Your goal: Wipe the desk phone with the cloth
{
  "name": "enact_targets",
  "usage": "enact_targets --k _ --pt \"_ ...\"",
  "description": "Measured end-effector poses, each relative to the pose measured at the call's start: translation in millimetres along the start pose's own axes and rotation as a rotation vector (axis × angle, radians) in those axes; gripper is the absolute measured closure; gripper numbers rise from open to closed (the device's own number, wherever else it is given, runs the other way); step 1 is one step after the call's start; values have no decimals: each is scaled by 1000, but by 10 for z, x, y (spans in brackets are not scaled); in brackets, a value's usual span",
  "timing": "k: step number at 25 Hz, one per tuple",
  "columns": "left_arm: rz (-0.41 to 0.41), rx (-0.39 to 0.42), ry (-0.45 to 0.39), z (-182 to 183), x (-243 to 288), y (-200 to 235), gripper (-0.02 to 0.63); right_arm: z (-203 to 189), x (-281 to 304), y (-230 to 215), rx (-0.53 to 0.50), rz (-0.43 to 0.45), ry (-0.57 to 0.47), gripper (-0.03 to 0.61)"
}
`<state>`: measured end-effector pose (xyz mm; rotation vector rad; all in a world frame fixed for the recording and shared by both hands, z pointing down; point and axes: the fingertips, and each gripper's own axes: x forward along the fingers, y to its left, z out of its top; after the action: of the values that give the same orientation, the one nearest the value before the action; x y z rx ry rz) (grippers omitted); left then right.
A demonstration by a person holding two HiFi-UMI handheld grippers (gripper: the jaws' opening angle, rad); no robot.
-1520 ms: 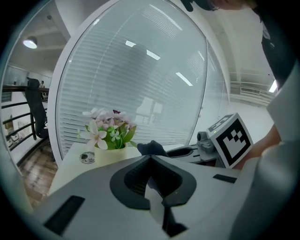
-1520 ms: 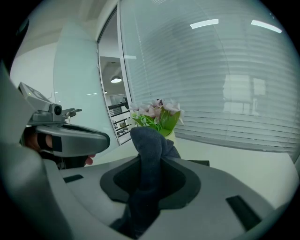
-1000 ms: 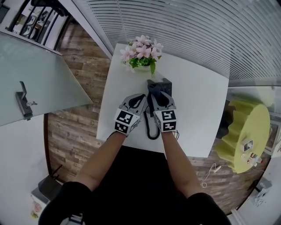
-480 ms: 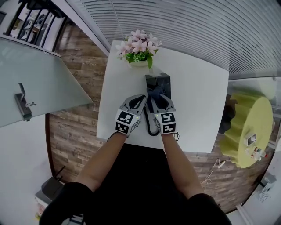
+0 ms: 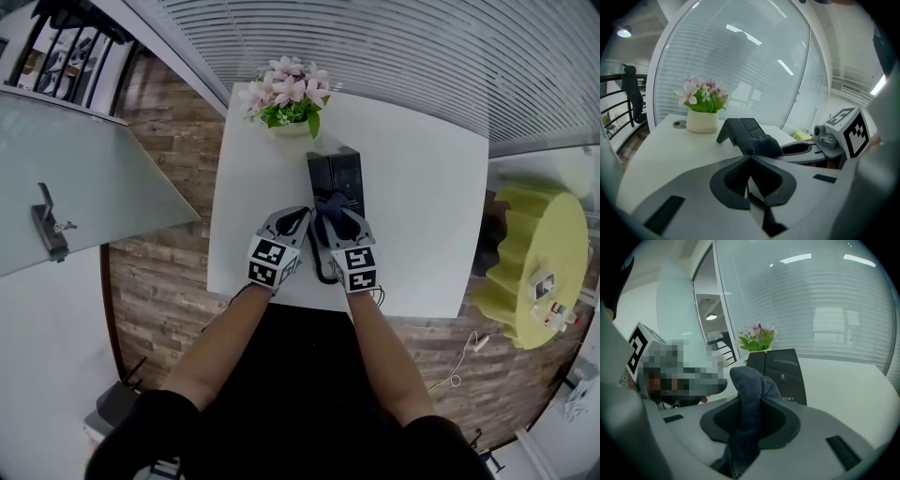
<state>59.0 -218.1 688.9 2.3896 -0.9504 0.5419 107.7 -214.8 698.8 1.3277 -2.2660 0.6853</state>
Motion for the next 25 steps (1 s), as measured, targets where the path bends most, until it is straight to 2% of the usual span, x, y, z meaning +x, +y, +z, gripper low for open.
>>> enact_targets --k 14,25 --pt "-61 -19 80 -408 7 -264 604 -397 -180 -17 59 -20 42 465" --pt "-85 -8 85 -351 -88 -370 604 -597 -261 -10 49 -32 120 465"
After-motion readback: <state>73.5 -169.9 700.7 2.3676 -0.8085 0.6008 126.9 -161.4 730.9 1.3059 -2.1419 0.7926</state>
